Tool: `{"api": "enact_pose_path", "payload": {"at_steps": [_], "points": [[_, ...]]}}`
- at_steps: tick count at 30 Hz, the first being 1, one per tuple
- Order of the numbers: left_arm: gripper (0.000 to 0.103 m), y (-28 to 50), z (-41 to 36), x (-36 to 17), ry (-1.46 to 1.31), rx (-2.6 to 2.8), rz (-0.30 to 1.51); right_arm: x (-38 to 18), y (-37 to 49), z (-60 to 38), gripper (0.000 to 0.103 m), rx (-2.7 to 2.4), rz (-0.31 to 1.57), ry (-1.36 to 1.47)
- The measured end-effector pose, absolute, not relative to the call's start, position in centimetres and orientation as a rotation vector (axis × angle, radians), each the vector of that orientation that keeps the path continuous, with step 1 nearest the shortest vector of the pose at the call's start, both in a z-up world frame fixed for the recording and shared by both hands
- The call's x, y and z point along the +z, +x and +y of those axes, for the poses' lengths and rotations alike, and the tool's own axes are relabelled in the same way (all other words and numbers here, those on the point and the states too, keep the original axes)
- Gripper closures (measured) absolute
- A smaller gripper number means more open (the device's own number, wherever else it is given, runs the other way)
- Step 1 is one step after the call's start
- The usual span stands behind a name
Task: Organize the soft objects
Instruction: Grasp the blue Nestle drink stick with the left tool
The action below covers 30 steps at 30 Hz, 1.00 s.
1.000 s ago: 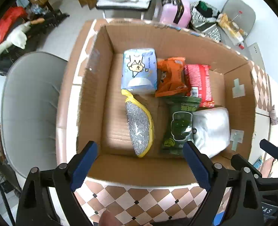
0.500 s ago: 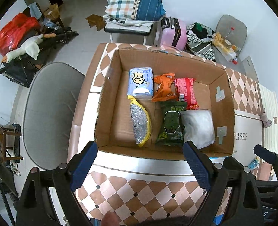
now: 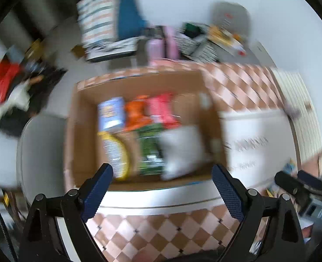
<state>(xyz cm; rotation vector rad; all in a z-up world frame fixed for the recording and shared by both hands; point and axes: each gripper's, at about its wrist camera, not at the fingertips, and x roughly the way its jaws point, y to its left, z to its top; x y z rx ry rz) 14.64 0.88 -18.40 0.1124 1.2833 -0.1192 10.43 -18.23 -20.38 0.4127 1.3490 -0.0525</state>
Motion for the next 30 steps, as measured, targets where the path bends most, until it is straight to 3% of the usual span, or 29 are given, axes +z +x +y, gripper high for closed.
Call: {"api": "enact_pose_path", "payload": {"at_steps": [10, 12, 13, 15, 23, 25, 27, 28, 29, 30], "points": [[0.011, 11.9, -23.1, -28.2, 0.475, -0.524, 1.408, -29.1, 1.5, -39.0, 0.0, -0.45, 1.45, 0.684], [0.015, 10.7, -27.0, -30.7, 0.52, -0.603, 1.454, -30.8, -0.2, -42.2, 0.0, -0.502, 1.464, 0.722], [0.024, 10.3, -28.5, -32.0, 0.536, -0.615, 1.483, -31.5, -1.0, -43.4, 0.0, -0.517, 1.467, 0.74], [0.033, 9.8, -30.6, -34.2, 0.553, -0.641, 1.535, -33.2, -2.2, -46.0, 0.0, -0.55, 1.484, 0.767], [0.032, 7.3, -36.3, -41.7, 0.639, -0.679, 1.698, -37.1, -2.7, -51.2, 0.0, -0.554, 1.556, 0.753], [0.034, 6.8, -37.4, -41.5, 0.682, -0.675, 1.64, -37.2, -2.0, -51.7, 0.0, -0.538, 1.568, 0.725], [0.045, 6.9, -38.0, -41.3, 0.704, -0.64, 1.608, -37.0, -1.0, -52.1, 0.001, -0.525, 1.579, 0.677], [0.064, 7.1, -38.2, -41.0, 0.694, -0.636, 1.596, -36.9, -0.6, -52.3, 0.001, -0.518, 1.581, 0.658], [0.075, 7.6, -38.2, -40.7, 0.691, -0.629, 1.583, -36.7, 0.1, -52.4, 0.001, -0.503, 1.581, 0.643], [0.077, 8.2, -38.1, -40.6, 0.687, -0.61, 1.576, -36.5, 0.9, -52.6, 0.001, -0.487, 1.584, 0.63]]}}
